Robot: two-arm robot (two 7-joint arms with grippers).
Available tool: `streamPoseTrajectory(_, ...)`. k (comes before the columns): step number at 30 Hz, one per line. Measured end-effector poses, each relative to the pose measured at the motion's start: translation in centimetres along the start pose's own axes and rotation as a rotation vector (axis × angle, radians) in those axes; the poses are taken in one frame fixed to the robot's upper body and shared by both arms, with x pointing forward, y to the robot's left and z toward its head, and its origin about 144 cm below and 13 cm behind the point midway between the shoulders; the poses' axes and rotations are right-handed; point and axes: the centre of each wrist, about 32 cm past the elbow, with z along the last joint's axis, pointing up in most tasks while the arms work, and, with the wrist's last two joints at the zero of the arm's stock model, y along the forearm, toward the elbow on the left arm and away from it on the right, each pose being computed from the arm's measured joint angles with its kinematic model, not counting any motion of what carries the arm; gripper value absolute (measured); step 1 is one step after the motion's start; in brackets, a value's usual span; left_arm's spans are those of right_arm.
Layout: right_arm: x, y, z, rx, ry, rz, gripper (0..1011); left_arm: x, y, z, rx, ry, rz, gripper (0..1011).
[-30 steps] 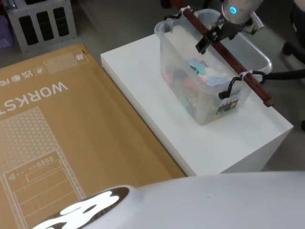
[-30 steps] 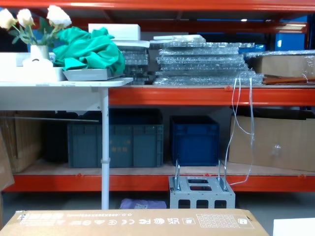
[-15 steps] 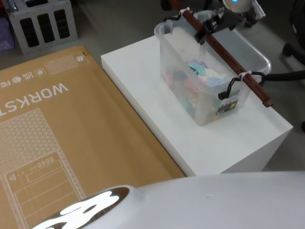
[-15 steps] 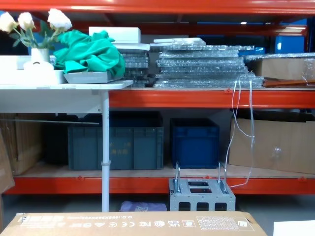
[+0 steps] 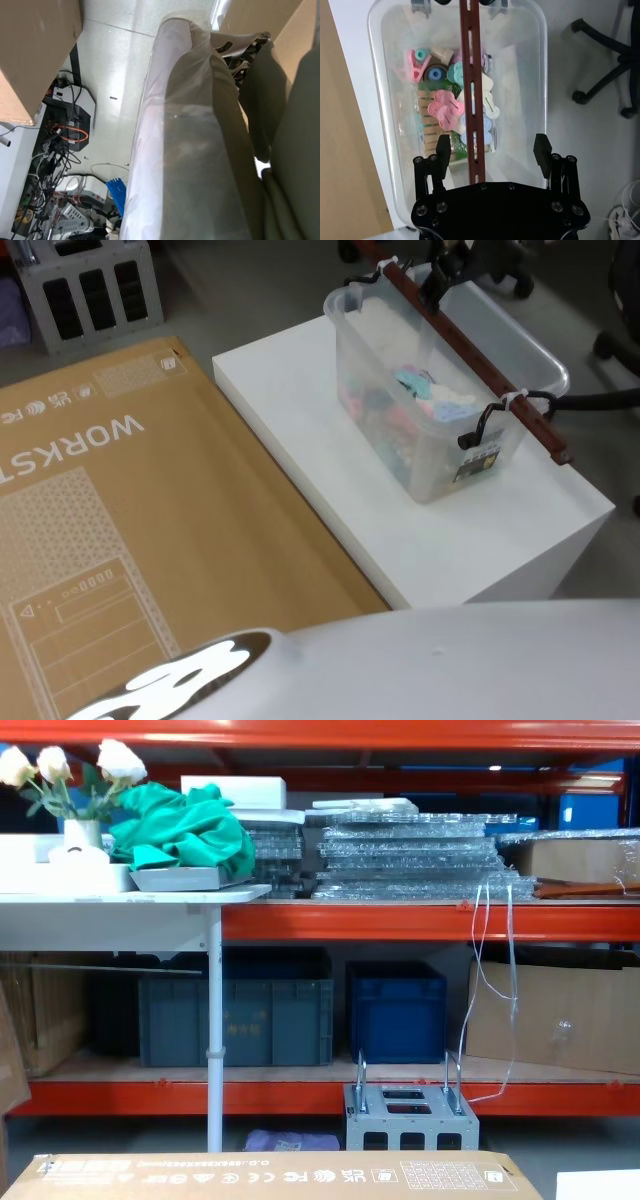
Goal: Use one hand to grasp the basket and place it at the designated location.
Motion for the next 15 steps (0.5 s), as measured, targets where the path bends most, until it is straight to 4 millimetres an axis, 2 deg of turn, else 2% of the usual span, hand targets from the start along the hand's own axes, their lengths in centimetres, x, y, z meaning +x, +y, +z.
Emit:
streamPoseTrajectory(7,1.6,-0.7,-0.1,-0.012,-0.015,0.067,1000,0.0,0.0,0.0,0.0,0.0,0.0,0)
streamPoseTrajectory(15,2.4,-1.1,0.1,-0.017,-0.027,0.094,1000,0.0,0.0,0.0,0.0,0.0,0.0,0)
